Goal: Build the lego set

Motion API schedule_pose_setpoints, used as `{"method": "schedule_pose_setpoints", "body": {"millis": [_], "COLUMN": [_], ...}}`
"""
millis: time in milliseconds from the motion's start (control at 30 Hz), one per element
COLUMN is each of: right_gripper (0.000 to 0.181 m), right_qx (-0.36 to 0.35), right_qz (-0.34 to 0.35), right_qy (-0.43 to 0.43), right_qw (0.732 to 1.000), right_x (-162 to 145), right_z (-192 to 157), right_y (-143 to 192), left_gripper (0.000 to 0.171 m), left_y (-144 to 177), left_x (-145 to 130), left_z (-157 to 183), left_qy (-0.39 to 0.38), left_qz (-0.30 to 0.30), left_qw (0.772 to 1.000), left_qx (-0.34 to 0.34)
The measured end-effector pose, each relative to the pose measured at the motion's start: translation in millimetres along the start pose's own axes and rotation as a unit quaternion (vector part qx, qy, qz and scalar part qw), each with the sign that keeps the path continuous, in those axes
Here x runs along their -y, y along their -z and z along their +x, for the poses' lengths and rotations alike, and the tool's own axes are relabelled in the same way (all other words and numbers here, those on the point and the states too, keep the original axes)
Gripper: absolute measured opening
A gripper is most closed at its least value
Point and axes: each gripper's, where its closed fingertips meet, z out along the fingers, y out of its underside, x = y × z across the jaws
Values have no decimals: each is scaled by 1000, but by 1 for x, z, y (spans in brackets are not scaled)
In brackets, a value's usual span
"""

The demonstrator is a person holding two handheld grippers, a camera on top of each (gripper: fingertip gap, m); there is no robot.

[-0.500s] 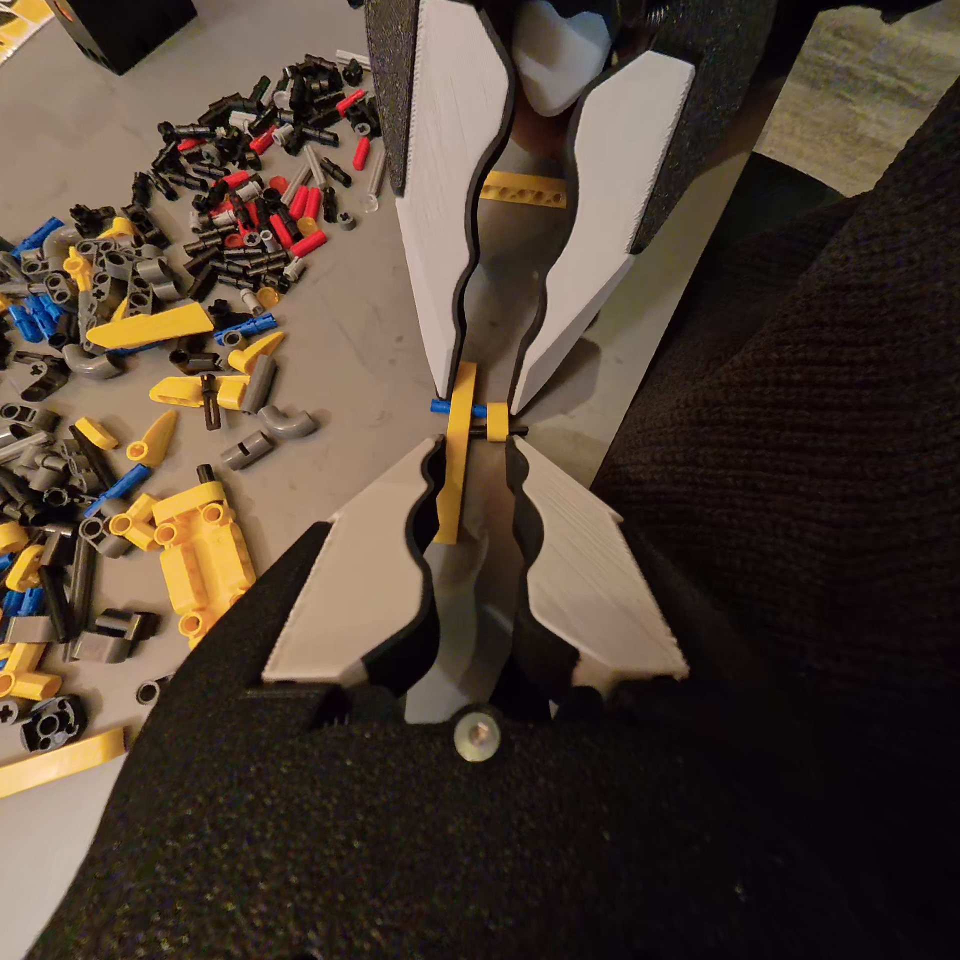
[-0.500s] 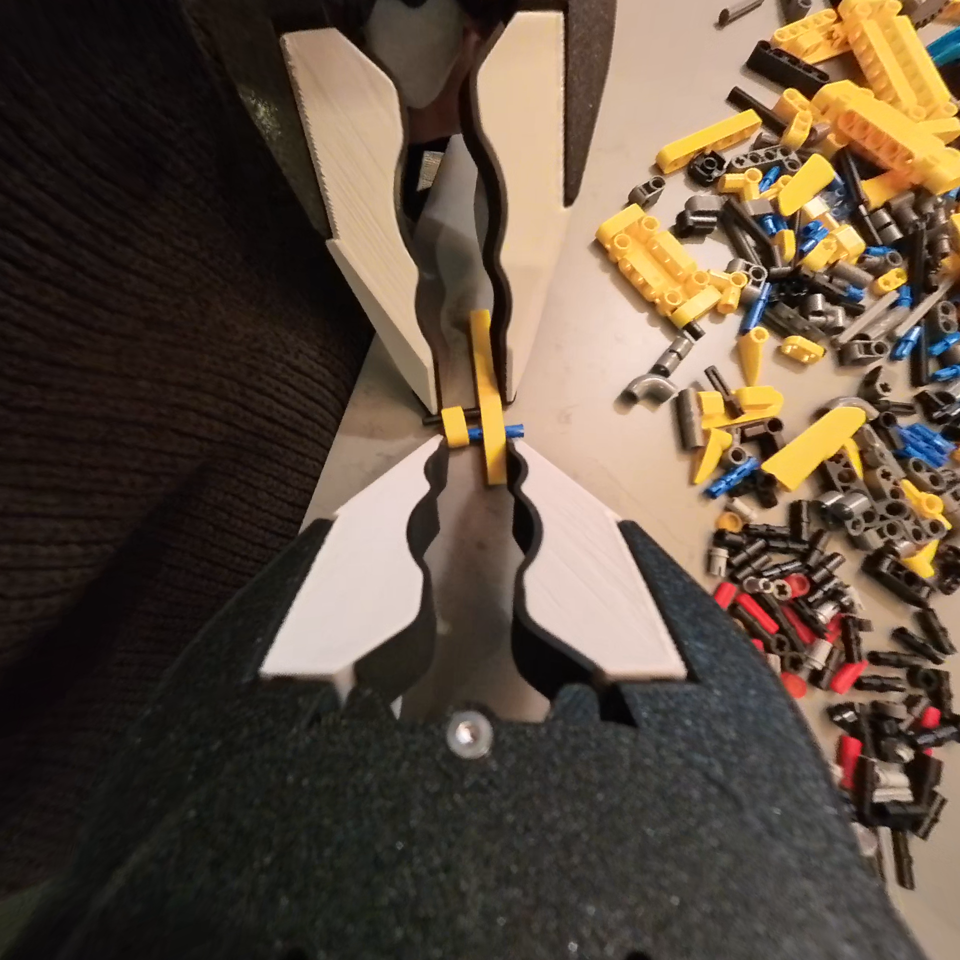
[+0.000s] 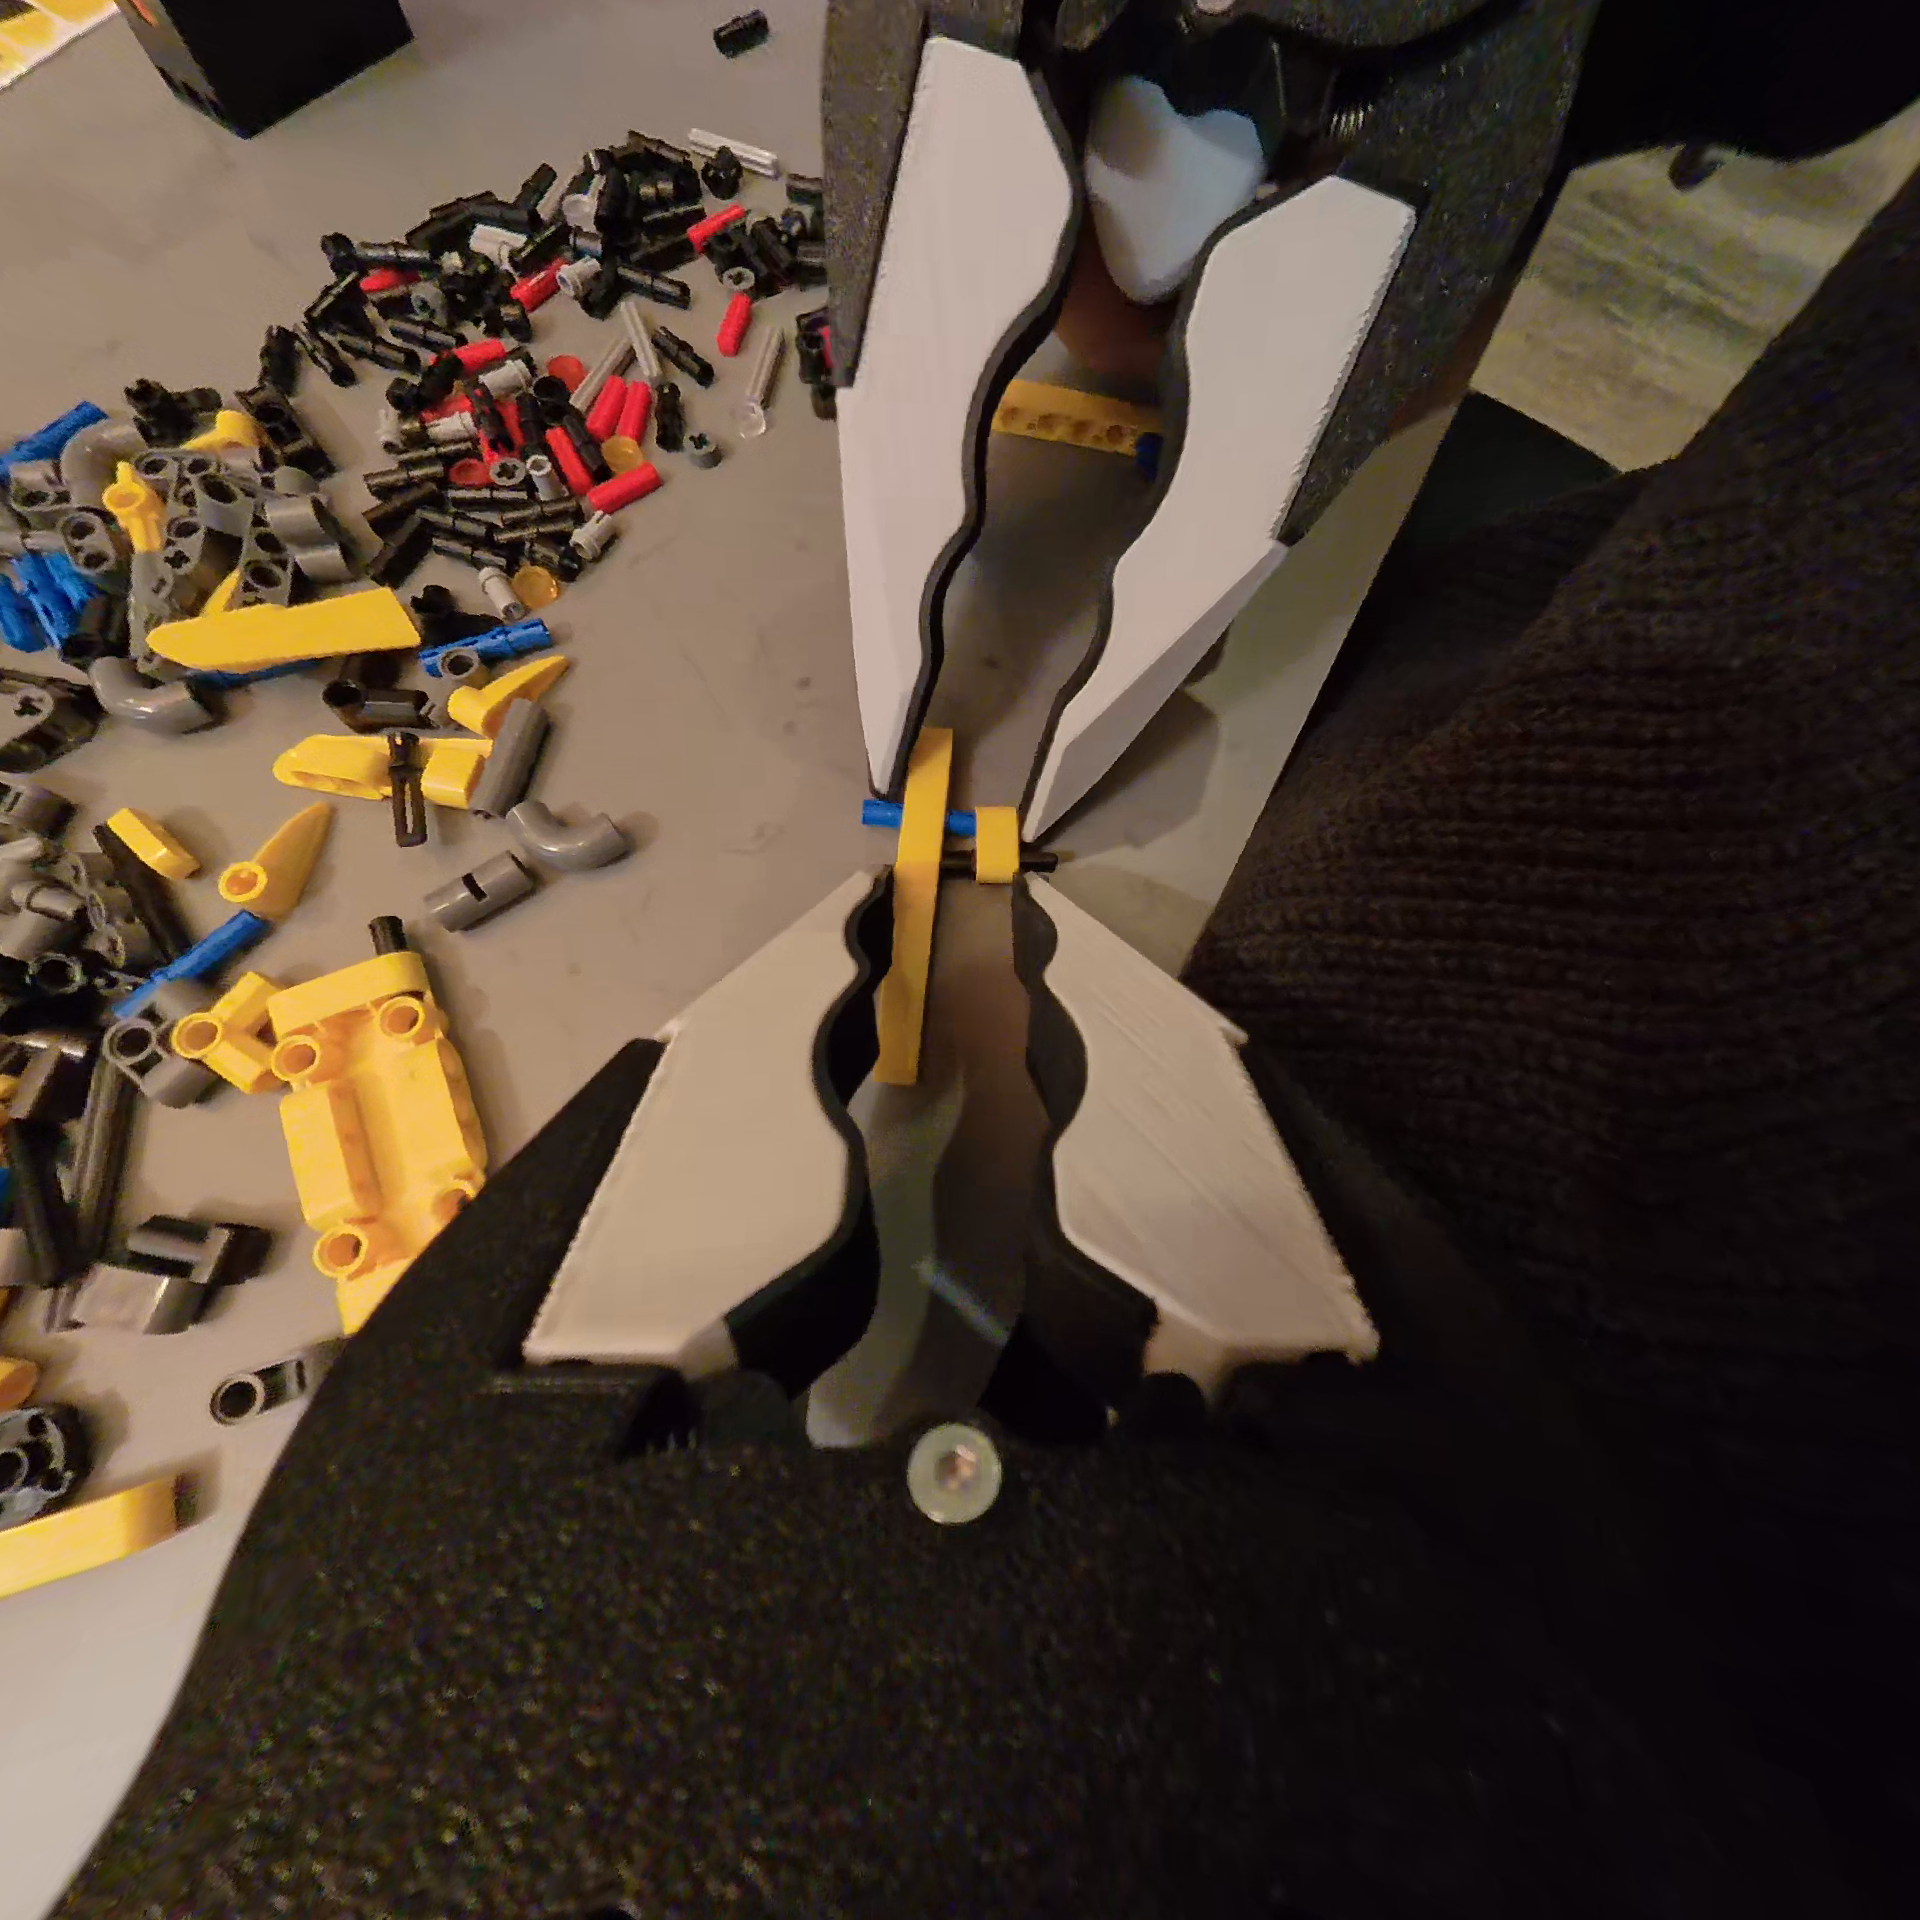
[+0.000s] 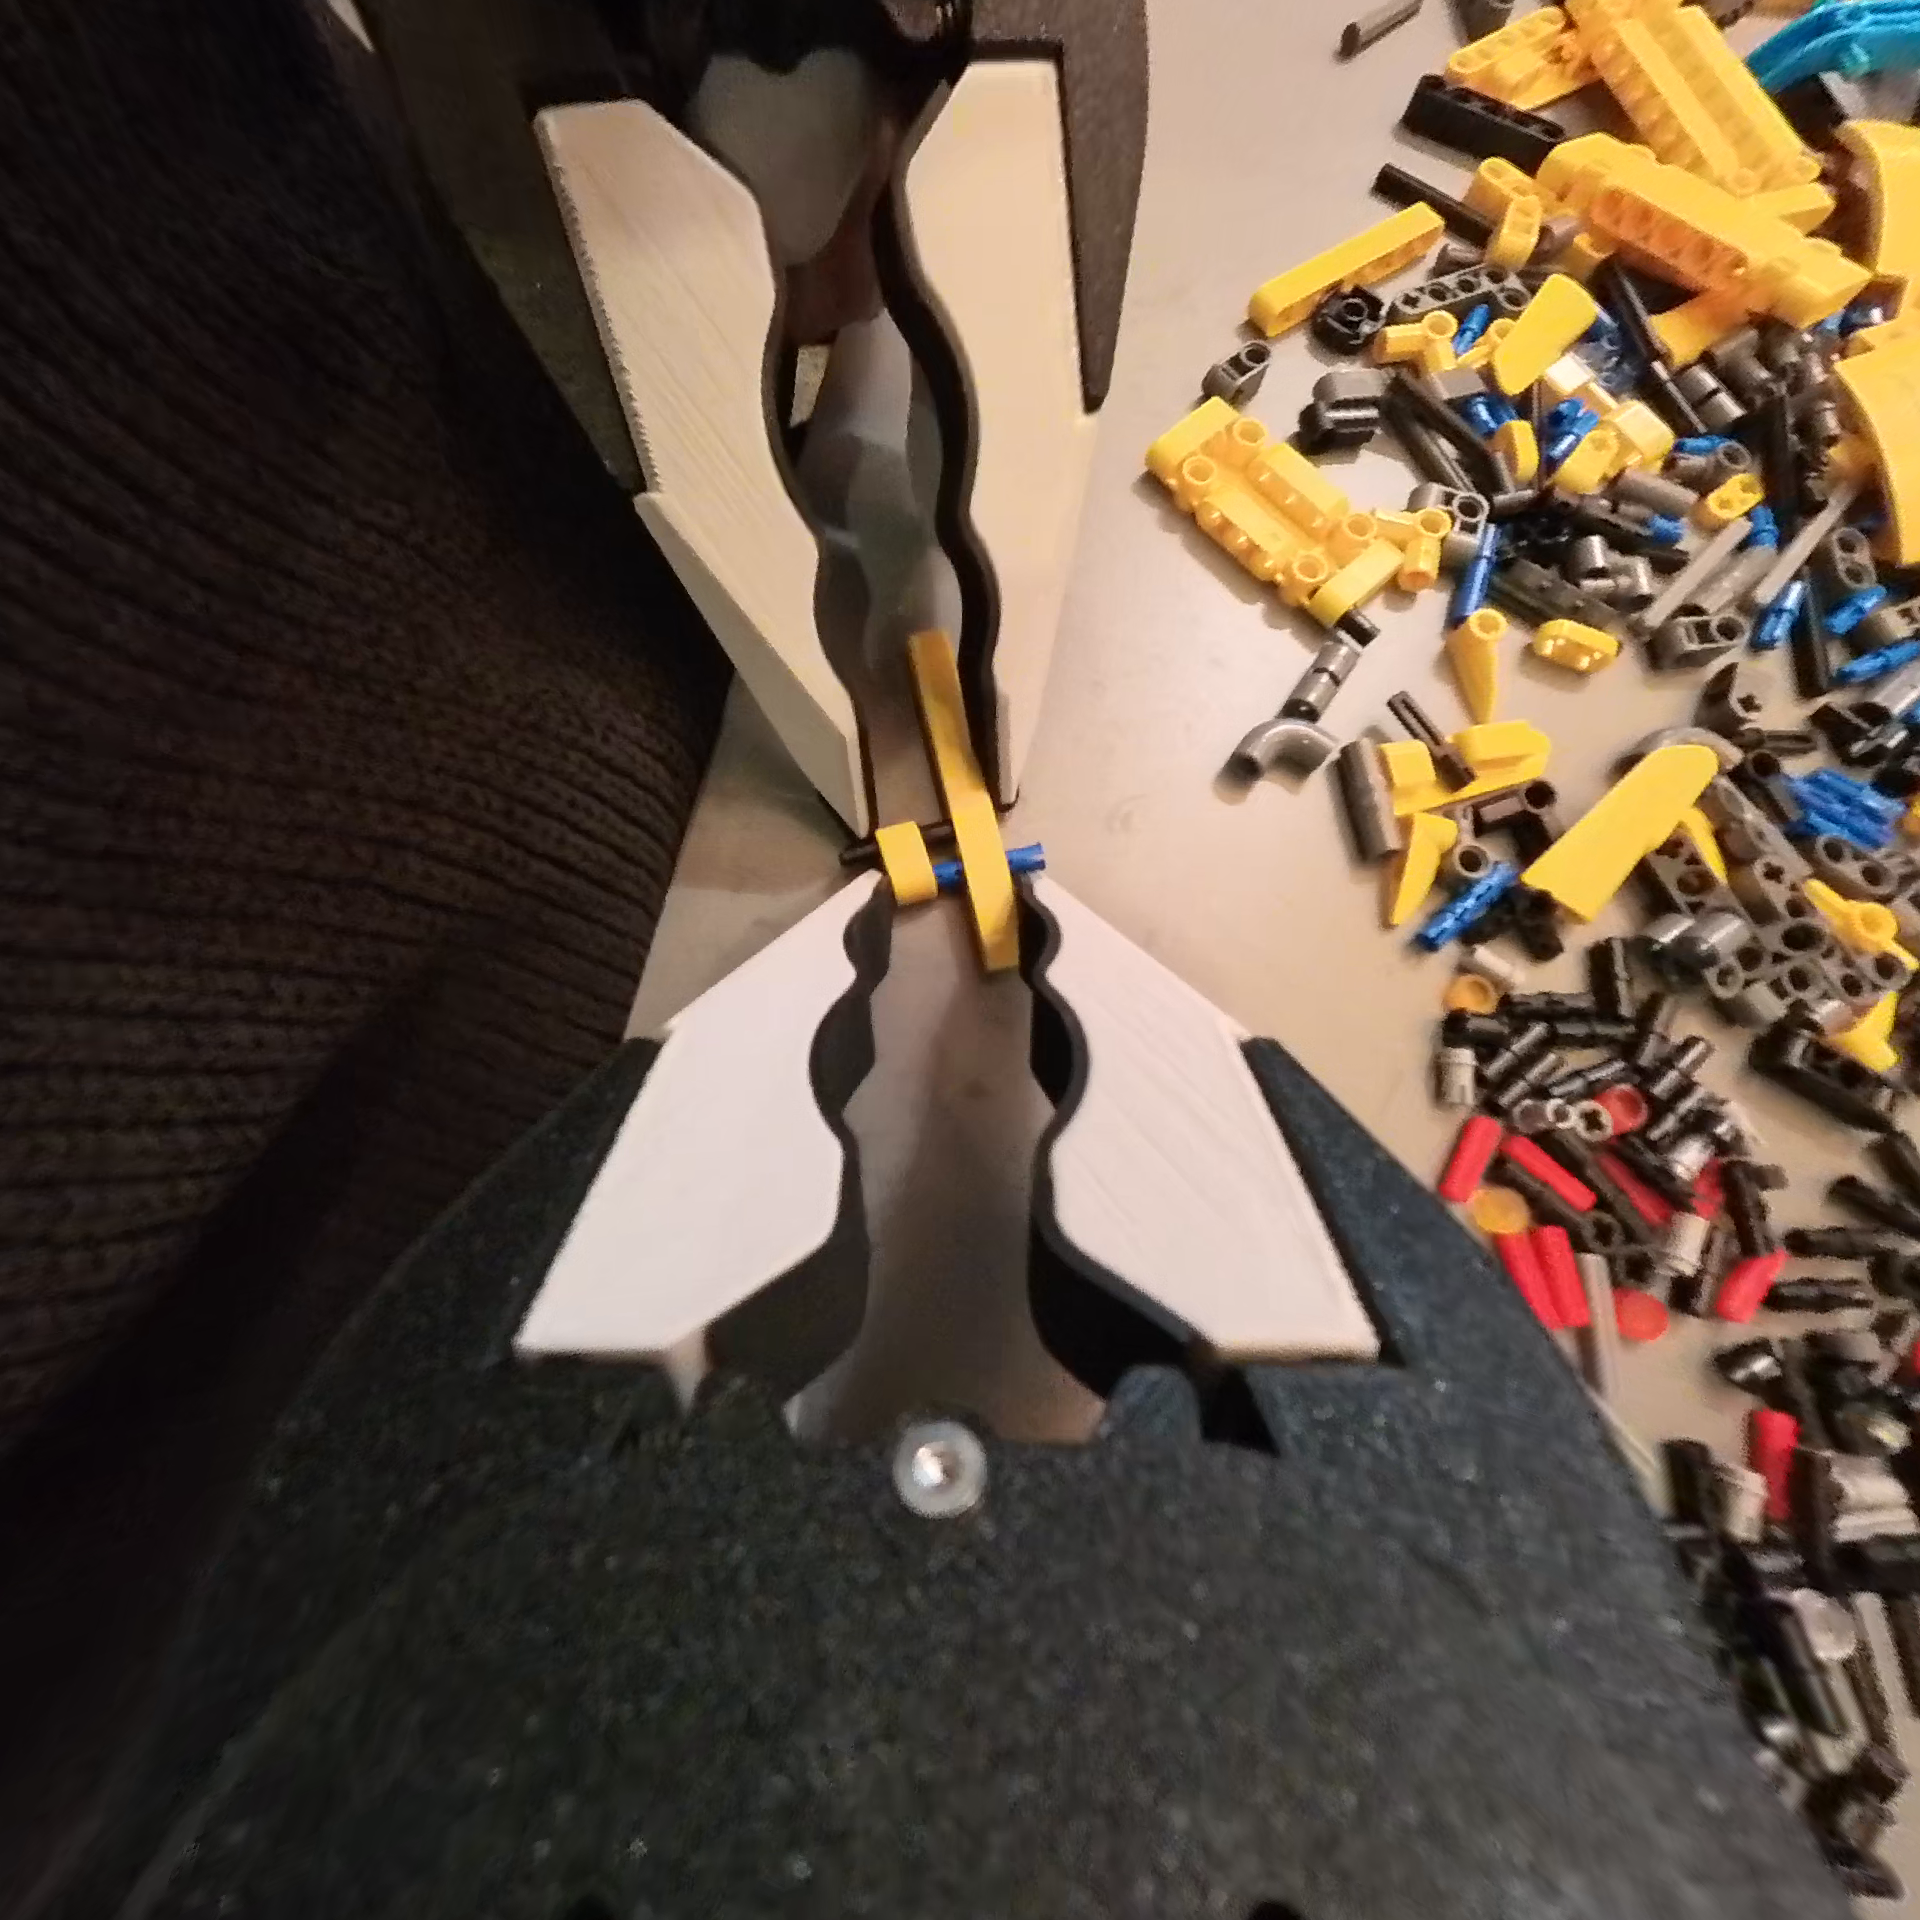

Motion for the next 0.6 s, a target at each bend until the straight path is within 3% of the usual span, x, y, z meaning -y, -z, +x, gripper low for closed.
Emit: {"method": "schedule_pose_setpoints", "body": {"millis": [200, 600], "right_gripper": [23, 24], "right_qx": [8, 13], "right_qz": [0, -16], "right_qy": [13, -13], "right_qw": [1000, 1000], "right_x": [0, 0], "right_z": [-1, 0], "right_y": [0, -1], "left_gripper": [21, 20], "left_y": [0, 0], "left_x": [0, 0], "left_z": [0, 0], "left_qy": [-27, -9], "left_qz": [-4, 6], "left_qw": [1000, 1000], "left_qx": [8, 4]}}
